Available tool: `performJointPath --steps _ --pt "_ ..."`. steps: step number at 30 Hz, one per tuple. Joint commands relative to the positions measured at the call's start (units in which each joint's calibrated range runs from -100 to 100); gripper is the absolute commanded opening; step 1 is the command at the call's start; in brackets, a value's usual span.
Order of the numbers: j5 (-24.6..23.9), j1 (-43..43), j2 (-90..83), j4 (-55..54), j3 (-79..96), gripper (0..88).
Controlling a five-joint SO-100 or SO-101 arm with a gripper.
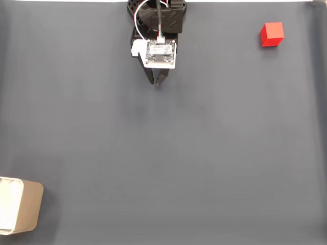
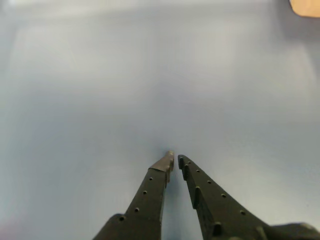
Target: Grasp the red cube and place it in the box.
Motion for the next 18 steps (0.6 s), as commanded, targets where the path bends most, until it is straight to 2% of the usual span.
performJointPath --steps 1,9,18 --pt "-0.3 -0.2 -0.3 -3.6 0.5 0.0" --pt "0.0 0.1 0.3 -12.1 -0.3 0.0" --pt "1.0 -0.9 8.1 -19.5 -9.2 0.0"
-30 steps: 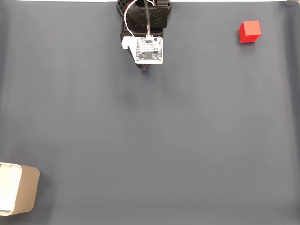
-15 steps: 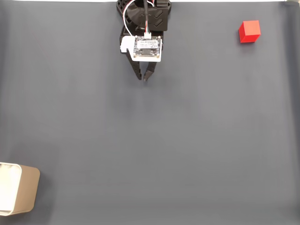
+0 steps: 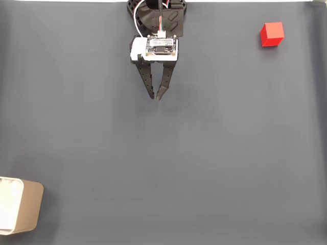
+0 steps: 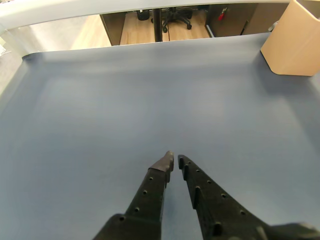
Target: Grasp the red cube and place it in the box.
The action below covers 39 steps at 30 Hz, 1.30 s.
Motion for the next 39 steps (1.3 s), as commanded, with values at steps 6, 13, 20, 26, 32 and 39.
performJointPath --steps 6,13,20,26,32,39 --pt "0.3 -3.1 11.5 -6.0 -15.9 0.0" --pt "0.1 -7.1 23.6 -6.4 -30.9 0.0" --pt "0.9 -11.9 32.8 -5.9 -43.3 0.0" --pt "2.2 -17.7 38.1 -5.7 -49.1 0.0" --pt "2.5 -26.1 42.0 -1.9 -55.5 0.0" --pt "2.0 -36.8 46.1 6.4 -63.7 0.2"
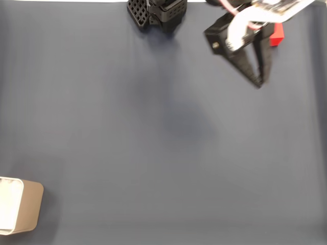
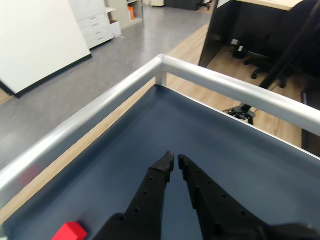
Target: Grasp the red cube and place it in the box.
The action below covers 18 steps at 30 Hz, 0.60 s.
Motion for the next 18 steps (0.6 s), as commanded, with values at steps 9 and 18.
performJointPath --steps 9,18 --pt "-1.0 -17.6 4.0 10.5 -14.1 0.2" --pt "-1.0 -27.6 4.3 14.2 -16.3 1.0"
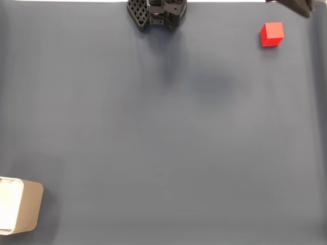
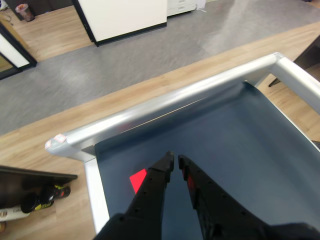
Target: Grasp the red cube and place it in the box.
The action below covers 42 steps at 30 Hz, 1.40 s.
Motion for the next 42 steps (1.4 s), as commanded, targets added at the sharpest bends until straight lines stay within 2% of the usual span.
performJointPath --steps 1,10,32,42 --pt "0.0 -3.3 -0.1 1.4 -3.1 1.2" --pt "0.7 -8.2 -1.2 5.2 0.9 4.9" --pt "10.2 -9.1 -5.5 8.2 10.4 27.2" --pt "10.6 -7.3 -5.4 7.5 10.4 28.9"
